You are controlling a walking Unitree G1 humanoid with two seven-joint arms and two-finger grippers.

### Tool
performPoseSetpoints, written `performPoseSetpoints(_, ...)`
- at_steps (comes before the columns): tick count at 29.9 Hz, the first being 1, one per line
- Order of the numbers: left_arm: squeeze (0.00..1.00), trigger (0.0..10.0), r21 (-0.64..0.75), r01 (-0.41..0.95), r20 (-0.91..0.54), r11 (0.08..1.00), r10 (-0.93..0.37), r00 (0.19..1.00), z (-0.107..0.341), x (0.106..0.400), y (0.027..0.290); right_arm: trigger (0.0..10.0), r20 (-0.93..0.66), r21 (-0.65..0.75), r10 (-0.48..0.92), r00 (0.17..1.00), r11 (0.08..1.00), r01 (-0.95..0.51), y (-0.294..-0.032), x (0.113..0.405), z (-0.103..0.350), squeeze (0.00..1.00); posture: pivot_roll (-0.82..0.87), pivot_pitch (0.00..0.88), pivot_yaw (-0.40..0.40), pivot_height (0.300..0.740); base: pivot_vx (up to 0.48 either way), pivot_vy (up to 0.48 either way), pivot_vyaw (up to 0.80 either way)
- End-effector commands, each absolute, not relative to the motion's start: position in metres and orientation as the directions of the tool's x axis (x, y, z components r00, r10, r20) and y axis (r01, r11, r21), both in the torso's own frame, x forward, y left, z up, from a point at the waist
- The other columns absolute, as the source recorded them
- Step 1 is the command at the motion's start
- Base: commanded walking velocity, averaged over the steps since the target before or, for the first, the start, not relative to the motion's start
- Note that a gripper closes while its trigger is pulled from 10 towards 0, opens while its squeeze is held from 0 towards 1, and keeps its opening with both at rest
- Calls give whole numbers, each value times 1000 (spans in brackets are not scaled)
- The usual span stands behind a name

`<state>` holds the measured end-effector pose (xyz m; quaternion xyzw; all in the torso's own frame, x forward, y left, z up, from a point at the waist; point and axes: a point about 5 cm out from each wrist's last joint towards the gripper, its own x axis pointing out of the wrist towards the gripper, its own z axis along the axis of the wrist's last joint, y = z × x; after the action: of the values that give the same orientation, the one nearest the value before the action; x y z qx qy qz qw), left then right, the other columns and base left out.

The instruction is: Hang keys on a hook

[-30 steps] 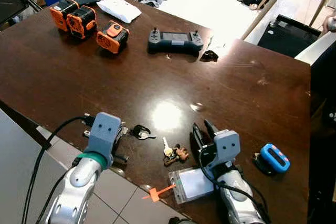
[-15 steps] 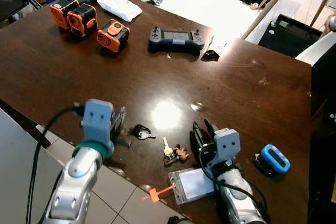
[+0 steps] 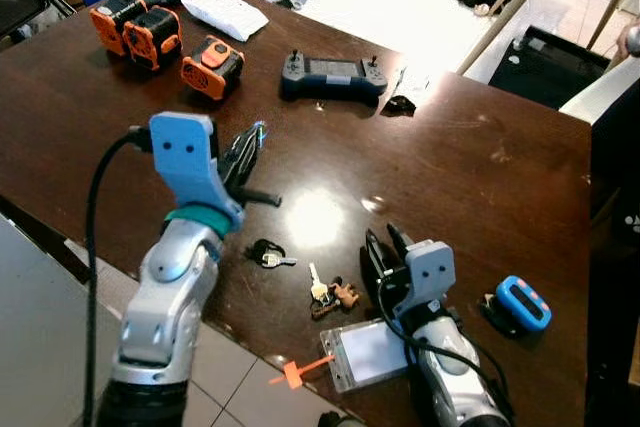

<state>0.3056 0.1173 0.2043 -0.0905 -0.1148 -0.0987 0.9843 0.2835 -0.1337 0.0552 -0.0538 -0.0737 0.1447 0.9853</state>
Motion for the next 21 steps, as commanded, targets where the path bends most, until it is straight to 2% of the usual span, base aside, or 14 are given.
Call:
performPoseSetpoints(1,0,10000,-126,155,205,980,-127,971,189,305,124,10000,-272,-64,264,925,954,-291,-145,239,-18,0,-149,127,18,740,0,0,0)
performPoseSetpoints(4,0,10000,58,126,209,990,-135,969,179,297,134,10000,-199,-43,279,939,955,-293,-141,238,-9,0,-146,128,15,740,0,0,0)
performPoseSetpoints(7,0,10000,100,115,207,988,-133,969,177,295,138,10000,-154,-32,280,948,957,-288,-140,238,-3,0,-142,128,13,740,0,0,0)
performPoseSetpoints(10,0,10000,188,77,226,979,-119,967,176,290,147,10000,7,-2,264,965,965,-264,-136,244,25,0,-135,128,10,740,0,0,0)
performPoseSetpoints(14,0,10000,210,64,237,975,-115,965,177,289,149,10000,68,9,252,965,968,-253,-135,246,38,0,-134,127,6,740,0,0,0)
performPoseSetpoints(16,0,10000,221,54,251,974,-110,962,178,288,152,10000,159,54,203,966,975,-214,-135,250,60,0,-136,124,4,740,-349,0,0)
performPoseSetpoints(21,0,10000,196,46,267,980,-99,959,180,286,154,10000,199,82,179,964,977,-198,-136,253,72,0,-140,124,3,740,-371,0,0)
